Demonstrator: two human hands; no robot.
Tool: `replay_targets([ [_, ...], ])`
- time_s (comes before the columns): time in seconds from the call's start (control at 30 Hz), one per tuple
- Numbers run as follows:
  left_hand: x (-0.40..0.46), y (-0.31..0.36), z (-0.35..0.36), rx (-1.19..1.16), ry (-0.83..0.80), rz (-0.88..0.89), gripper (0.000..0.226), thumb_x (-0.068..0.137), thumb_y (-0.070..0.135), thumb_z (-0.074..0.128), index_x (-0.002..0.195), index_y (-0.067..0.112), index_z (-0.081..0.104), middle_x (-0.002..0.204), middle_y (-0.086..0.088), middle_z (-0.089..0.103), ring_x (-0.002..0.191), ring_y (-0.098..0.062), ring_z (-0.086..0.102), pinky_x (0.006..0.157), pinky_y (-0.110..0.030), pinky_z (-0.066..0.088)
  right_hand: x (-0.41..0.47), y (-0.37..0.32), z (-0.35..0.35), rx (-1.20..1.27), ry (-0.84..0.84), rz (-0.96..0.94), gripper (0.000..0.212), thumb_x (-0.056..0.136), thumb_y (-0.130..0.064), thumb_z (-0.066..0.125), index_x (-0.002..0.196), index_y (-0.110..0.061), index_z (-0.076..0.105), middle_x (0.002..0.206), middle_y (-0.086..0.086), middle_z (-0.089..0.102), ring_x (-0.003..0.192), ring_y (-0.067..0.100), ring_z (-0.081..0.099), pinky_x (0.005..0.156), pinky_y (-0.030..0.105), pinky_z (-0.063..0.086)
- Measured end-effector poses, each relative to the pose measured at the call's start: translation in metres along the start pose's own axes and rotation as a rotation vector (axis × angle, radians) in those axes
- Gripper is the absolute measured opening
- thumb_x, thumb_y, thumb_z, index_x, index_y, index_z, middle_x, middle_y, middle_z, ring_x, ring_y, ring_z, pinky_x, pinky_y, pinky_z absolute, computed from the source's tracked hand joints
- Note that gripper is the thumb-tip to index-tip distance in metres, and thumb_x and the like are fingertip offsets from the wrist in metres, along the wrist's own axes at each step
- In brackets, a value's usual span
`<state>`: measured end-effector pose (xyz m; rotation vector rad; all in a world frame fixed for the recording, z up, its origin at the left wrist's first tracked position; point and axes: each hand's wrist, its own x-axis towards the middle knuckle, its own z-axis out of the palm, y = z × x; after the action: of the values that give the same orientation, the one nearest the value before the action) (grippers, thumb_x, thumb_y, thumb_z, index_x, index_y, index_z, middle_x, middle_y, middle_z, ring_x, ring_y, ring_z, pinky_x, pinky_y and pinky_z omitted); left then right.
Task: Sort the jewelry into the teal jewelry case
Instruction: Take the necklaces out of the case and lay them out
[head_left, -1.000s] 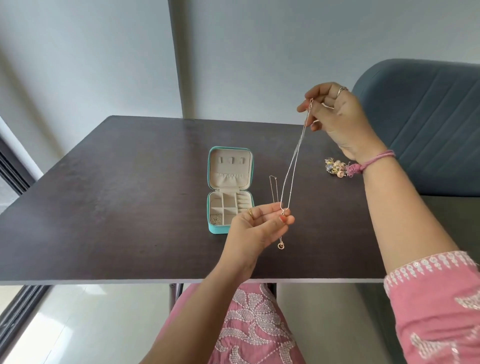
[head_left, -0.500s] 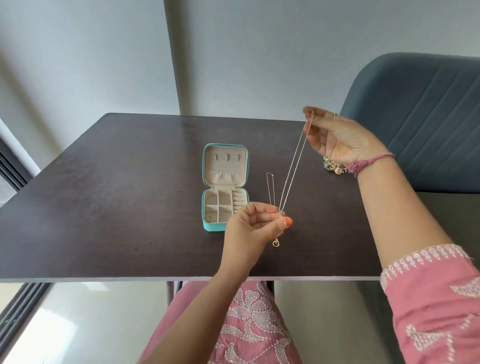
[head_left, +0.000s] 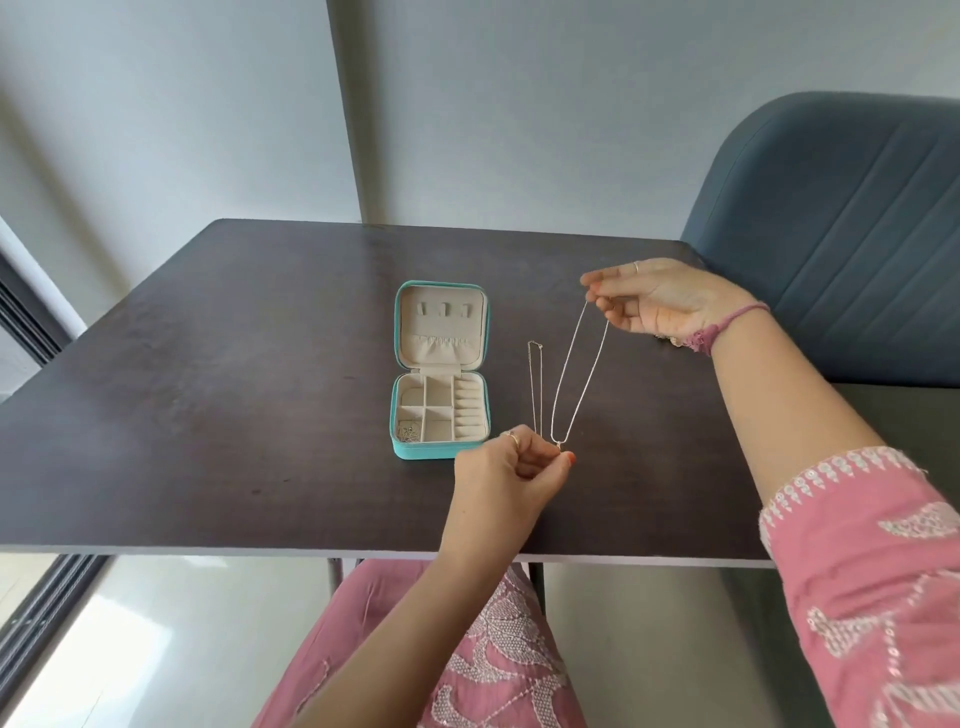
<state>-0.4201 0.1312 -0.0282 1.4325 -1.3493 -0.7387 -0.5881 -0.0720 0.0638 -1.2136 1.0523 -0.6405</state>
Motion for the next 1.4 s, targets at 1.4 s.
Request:
replay_targets([
  [1.4, -0.005, 0.011, 0.048, 0.742, -0.156, 0.096, 0.042, 0.073, 0.006, 0.073, 0.064, 0.020, 0.034, 0.059, -0.001, 0.044, 0.046, -0.017, 0.031, 0.044, -0.025, 0.025, 0.072, 0.061, -0.011, -0.730, 0.032, -0.213, 0.019, 0.063, -0.019, 0.089, 0.074, -0.022, 0.074, 0.075, -0.002, 0.072, 0.072, 0.009, 0.065, 0.088, 0.032, 0.053],
])
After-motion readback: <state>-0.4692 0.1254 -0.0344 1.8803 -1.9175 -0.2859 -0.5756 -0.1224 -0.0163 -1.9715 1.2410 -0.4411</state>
